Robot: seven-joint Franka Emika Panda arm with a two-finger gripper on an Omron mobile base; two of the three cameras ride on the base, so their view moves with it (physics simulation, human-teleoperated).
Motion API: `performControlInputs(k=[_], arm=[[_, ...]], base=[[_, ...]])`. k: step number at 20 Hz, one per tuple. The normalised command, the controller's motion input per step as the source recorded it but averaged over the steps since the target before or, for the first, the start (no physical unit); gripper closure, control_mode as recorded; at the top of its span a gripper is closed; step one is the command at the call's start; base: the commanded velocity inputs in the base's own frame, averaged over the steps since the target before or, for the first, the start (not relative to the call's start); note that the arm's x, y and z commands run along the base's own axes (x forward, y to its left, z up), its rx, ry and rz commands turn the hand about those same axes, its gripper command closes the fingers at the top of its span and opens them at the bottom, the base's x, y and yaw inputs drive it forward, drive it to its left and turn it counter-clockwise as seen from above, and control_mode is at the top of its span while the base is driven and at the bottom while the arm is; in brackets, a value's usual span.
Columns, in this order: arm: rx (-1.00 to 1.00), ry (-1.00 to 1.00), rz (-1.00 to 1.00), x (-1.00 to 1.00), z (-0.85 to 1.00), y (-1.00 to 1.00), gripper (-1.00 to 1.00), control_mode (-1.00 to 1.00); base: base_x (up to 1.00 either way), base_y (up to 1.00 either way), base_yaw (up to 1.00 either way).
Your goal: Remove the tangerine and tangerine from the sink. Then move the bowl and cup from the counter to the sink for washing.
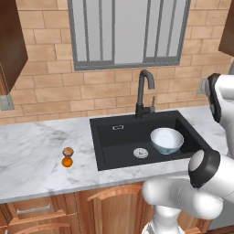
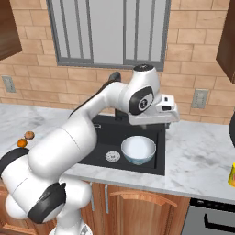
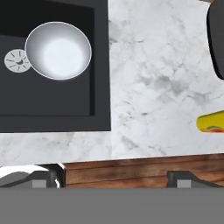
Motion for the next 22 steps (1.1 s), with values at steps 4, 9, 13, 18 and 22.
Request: performControlInputs(k=[4, 9, 13, 18, 22], arm=[[0.0, 0.0, -0.04, -0.04, -0.01, -0.33, -1.0, -1.0], [0.0, 0.0, -0.04, -0.04, -0.02, -0.32, -1.0, -1.0], [0.0, 0.0, -0.03, -0.02, -0.01, -0.32, -1.0, -1.0], [0.0, 0.0, -0.03, -0.01, 0.0, -0.32, -1.0, -1.0], [0.0, 0.0, -0.07, 0.0, 0.0, -0.31, -1.0, -1.0]], base=[[0.0, 0.0, 0.0], [0.0, 0.0, 0.0], [0.0, 0.0, 0.0], [0.0, 0.0, 0.0], [0.0, 0.0, 0.0]])
